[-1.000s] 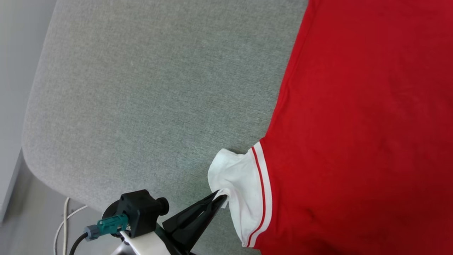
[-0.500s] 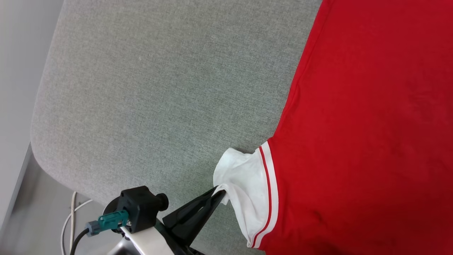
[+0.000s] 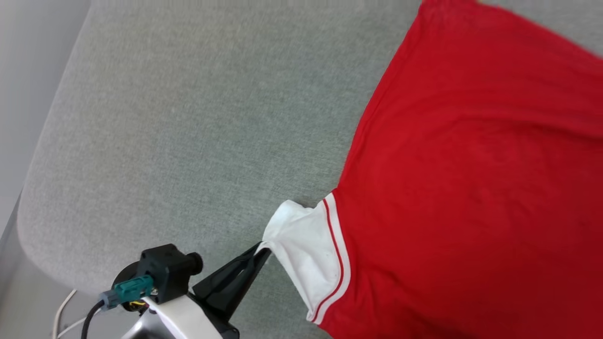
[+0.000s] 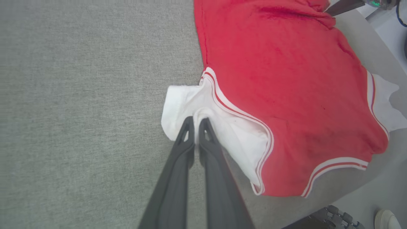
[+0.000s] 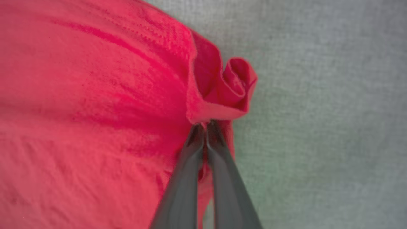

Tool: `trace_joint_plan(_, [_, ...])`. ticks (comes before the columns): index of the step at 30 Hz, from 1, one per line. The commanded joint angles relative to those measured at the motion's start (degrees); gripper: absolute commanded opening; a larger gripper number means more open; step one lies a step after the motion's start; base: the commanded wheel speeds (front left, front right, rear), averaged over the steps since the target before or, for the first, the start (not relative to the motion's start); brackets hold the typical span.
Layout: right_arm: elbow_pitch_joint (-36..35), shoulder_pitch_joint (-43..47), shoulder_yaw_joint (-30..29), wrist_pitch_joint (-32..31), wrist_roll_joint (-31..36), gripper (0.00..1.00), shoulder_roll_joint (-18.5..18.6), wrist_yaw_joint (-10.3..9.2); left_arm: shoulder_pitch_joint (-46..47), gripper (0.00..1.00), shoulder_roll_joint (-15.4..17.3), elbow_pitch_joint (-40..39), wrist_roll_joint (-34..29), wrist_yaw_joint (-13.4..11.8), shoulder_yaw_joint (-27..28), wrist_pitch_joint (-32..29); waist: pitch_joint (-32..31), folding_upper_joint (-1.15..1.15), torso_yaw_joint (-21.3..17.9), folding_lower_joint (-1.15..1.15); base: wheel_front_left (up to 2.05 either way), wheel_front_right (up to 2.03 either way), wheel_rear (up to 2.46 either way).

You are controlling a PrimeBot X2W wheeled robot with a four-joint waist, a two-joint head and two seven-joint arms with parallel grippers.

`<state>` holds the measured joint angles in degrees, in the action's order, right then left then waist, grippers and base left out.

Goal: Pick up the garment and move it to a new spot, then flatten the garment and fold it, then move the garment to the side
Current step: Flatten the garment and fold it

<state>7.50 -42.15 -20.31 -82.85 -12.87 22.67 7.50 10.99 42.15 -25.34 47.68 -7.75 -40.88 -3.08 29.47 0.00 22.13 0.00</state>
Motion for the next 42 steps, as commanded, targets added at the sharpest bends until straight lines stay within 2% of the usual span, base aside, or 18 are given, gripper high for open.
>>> trace_joint_plan(1, [0.3, 3.2, 0.0, -0.1, -1.0, 0.0, -0.7, -0.02, -0.6, 0.0, 0.3, 0.3, 0.2, -0.6, 0.2, 0.0, -4.2, 0.0, -3.5, 0.0, 0.0, 0.0, 0.0])
trace_joint_plan(11, [-6.2, 19.9, 1.6, 3.4, -9.8, 0.0, -1.6, -0.02, -5.1, 0.0, 2.1, 3.1, 2.5, -3.2, 2.1, 1.6, -14.5, 0.0, -11.1, 0.0, 0.0, 0.0, 0.0])
trace_joint_plan(20, [-15.0, 36.3, 0.5, 5.5, -15.8, 0.0, -5.1, -0.02, -8.8, 0.0, 2.6, 5.9, 4.9, -4.9, 4.8, 5.1, -20.1, 0.0, -16.2, 0.0, 0.0, 0.0, 0.0])
trace_joint_plan(28, [-18.4, 47.5, 1.6, 6.7, -17.7, 0.0, -7.1, -0.02, -9.4, 0.0, 2.8, 7.0, 6.3, -5.1, 6.6, 6.6, -22.3, 0.0, -18.4, 0.0, 0.0, 0.0, 0.0])
trace_joint_plan(35, [-18.0, 50.6, 3.1, 9.3, -18.7, 0.01, -7.4, -0.02, -8.9, 0.0, 2.1, 7.0, 5.7, -5.0, 5.5, 6.1, -22.8, 0.0, -18.5, 0.0, 0.0, 0.0, 0.0])
trace_joint_plan(36, [-18.5, 50.4, 3.9, 9.9, -19.0, 0.96, -6.4, -0.02, -8.9, 0.0, 1.9, 7.0, 5.6, -5.0, 5.3, 6.1, -22.9, 0.0, -18.5, 0.0, 0.0, 0.0, 0.0])
trace_joint_plan(37, [-18.7, 50.3, 4.4, 10.4, -19.3, 1.0, -5.5, -0.02, -8.9, 0.0, 1.9, 6.9, 5.6, -5.0, 5.2, 6.1, -22.9, 0.0, -18.4, 0.0, 0.0, 0.0, 0.0])
trace_joint_plan(42, [-20.2, 47.1, 5.7, 11.8, -22.1, 1.0, -2.3, -0.02, -8.4, 0.0, 1.8, 6.4, 5.4, -4.7, 5.0, 5.9, -22.3, 0.0, -17.3, 0.0, 0.0, 0.0, 0.0])
